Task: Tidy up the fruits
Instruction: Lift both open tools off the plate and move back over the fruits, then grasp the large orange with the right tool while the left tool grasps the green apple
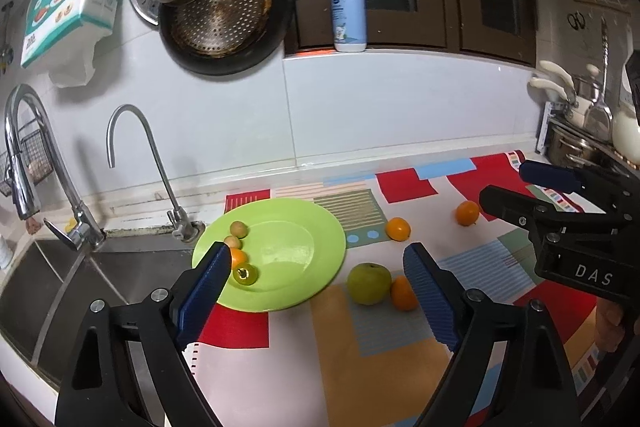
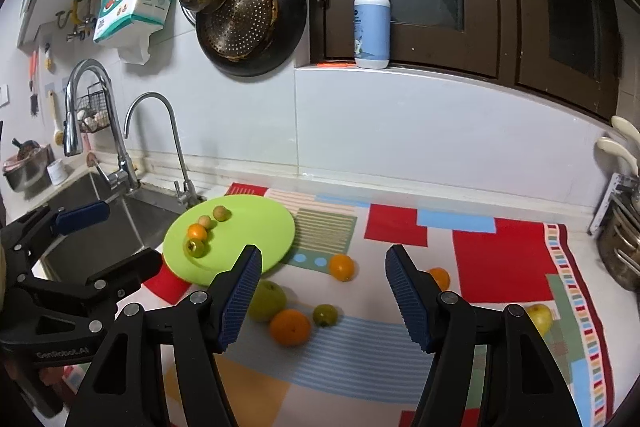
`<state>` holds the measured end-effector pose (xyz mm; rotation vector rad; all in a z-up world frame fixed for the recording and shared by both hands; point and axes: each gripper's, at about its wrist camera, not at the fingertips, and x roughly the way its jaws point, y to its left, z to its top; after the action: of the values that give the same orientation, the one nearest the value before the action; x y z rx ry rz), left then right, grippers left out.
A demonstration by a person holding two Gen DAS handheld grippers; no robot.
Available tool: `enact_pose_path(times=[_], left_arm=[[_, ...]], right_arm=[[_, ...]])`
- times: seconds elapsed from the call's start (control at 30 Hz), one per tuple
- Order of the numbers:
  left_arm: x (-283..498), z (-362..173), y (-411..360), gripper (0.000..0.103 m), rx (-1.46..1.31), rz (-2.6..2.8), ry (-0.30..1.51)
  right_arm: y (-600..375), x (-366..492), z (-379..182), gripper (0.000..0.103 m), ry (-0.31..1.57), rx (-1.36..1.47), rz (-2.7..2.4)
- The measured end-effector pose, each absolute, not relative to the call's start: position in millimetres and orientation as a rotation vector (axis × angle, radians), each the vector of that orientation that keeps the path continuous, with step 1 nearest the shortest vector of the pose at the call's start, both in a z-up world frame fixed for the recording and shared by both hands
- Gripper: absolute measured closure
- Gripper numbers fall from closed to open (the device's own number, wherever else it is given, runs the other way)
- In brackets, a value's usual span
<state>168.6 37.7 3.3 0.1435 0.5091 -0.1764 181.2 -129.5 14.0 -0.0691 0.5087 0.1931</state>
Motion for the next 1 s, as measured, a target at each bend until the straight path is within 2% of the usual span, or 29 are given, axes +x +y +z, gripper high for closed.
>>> enact_pose_path(times=[0.57, 1.0], left_arm=[[175.0, -29.1, 27.4, 0.015, 0.290, -0.306, 0.505], [215.3, -57.6, 34.2, 0.032, 0.380, -0.529, 0.555]], right_arm=[[-130.0, 172.7, -15.0, 0.038, 0.584, -0.119, 0.175], [-101.8, 197.1, -58.7, 0.038, 0.705, -0.154, 0.219]])
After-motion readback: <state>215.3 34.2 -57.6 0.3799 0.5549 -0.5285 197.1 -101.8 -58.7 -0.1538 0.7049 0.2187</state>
